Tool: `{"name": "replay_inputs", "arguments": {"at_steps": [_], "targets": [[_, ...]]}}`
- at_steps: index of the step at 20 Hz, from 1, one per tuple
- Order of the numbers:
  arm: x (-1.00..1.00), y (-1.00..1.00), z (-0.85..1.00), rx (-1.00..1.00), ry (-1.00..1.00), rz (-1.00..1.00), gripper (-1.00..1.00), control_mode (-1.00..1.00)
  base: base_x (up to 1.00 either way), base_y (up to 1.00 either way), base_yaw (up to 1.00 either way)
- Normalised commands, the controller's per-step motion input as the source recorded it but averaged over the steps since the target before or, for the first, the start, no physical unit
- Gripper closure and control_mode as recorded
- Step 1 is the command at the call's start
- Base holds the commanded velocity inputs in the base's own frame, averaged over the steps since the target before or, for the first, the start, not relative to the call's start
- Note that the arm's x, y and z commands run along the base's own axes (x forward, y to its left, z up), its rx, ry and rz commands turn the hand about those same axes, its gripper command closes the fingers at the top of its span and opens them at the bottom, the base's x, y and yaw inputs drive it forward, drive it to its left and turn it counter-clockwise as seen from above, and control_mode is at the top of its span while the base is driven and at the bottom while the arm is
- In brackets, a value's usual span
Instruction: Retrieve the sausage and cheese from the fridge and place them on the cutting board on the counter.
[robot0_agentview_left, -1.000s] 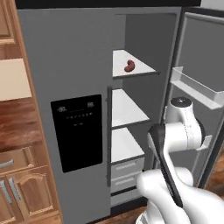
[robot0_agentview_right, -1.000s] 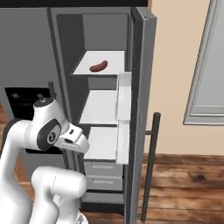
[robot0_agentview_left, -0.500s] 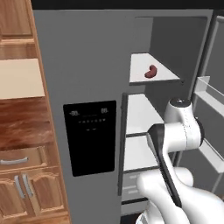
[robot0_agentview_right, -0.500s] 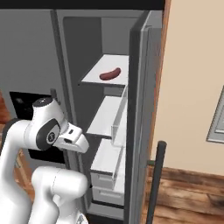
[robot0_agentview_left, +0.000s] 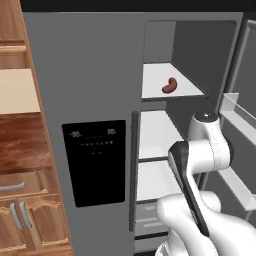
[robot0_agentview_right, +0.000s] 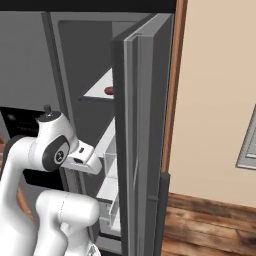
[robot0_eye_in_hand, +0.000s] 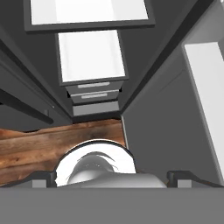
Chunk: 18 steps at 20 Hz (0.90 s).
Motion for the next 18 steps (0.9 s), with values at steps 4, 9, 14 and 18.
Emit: {"name": "replay_inputs", "arguments": {"at_steps": [4,9,14,18], "targets": [[0.0,0.0,0.0,0.0,0.0,0.0,-1.0,1.0,0.32,0.0,0.02],[0.0,0.0,0.0,0.0,0.0,0.0,-1.0,1.0,0.13,0.0,0.01],[0.0,0.0,0.0,0.0,0.0,0.0,-1.0,1.0,0.0,0.0,0.0],[0.0,0.0,0.0,0.0,0.0,0.0,-1.0,1.0,0.0,0.0,0.0]]}}
